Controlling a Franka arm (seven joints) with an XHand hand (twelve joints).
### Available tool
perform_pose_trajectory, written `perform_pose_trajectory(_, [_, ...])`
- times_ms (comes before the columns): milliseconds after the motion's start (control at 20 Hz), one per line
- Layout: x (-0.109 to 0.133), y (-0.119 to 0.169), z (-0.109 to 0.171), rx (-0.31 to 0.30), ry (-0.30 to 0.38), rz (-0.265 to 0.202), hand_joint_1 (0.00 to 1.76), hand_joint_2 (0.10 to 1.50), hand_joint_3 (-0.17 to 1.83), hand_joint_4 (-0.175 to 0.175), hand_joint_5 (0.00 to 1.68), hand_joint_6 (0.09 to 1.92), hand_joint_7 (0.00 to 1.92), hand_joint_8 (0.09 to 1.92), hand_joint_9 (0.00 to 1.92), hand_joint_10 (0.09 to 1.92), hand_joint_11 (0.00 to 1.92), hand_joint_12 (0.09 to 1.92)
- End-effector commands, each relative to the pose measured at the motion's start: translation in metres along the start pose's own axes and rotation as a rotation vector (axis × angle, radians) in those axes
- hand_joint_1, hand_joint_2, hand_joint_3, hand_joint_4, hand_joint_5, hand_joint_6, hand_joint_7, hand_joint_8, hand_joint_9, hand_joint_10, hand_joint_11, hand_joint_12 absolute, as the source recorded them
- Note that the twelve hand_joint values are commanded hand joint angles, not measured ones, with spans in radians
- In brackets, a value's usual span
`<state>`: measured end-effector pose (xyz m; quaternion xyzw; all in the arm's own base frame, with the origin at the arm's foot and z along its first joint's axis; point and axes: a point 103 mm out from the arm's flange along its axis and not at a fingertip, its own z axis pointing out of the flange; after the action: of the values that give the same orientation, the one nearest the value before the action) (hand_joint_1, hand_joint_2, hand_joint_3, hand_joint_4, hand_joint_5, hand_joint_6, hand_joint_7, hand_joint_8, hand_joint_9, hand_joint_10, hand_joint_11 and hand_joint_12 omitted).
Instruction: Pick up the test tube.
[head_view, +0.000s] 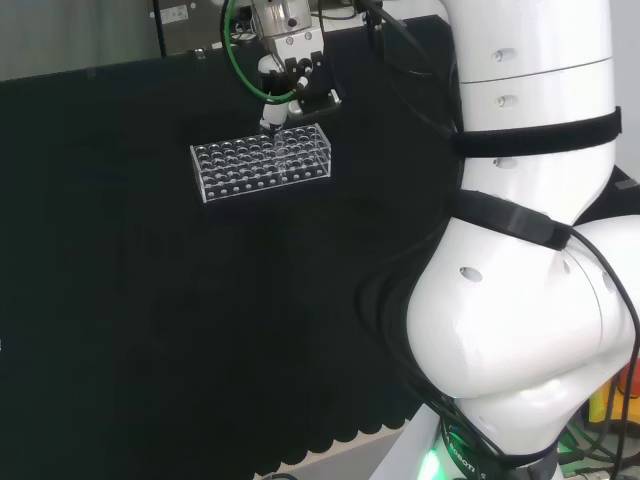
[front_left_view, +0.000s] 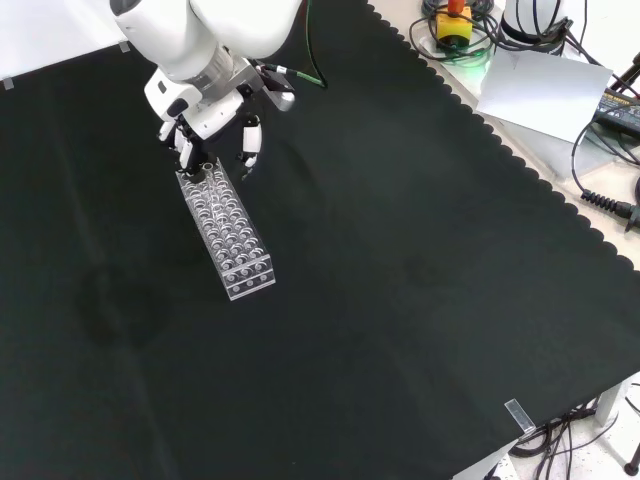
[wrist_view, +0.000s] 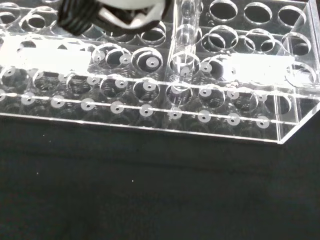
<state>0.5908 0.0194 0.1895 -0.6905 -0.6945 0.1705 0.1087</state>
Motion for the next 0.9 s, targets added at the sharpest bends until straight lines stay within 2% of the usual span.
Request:
perform_pose_trajectory(50, [0.001,0.003,0.005,-0.16,0.078,0.057,1.08,0.82,0.4,-0.027,1.08,0.69,1.34,0.66,1.09,0.59,0.51,1.36])
perform_pose_trajectory(100, [0.0,0.003,0.004,-0.208,0.111,0.075,1.12,0.83,0.36,-0.035,1.16,0.65,1.43,0.6,1.19,0.56,0.58,1.33])
perform_pose_trajectory(200, [-0.002,0.001,0.002,-0.289,0.176,0.106,1.18,0.78,0.4,-0.12,1.29,0.52,1.58,0.48,1.38,0.46,0.75,1.25])
perform_pose_trajectory(300, [-0.003,-0.001,-0.001,-0.347,0.211,0.117,1.21,0.73,0.48,-0.162,1.35,0.44,1.68,0.42,1.51,0.4,0.98,1.12])
perform_pose_trajectory(400, [-0.005,-0.003,-0.006,-0.376,0.232,0.112,1.22,0.7,0.52,-0.173,1.38,0.41,1.74,0.38,1.62,0.37,1.21,0.97])
perform_pose_trajectory(500, [-0.006,-0.004,-0.011,-0.394,0.238,0.108,1.22,0.68,0.55,-0.175,1.4,0.39,1.77,0.37,1.67,0.35,1.31,0.9])
perform_pose_trajectory(900, [-0.015,-0.008,-0.033,-0.473,0.273,0.109,1.23,0.64,0.61,-0.175,1.42,0.37,1.82,0.36,1.73,0.32,1.36,0.86])
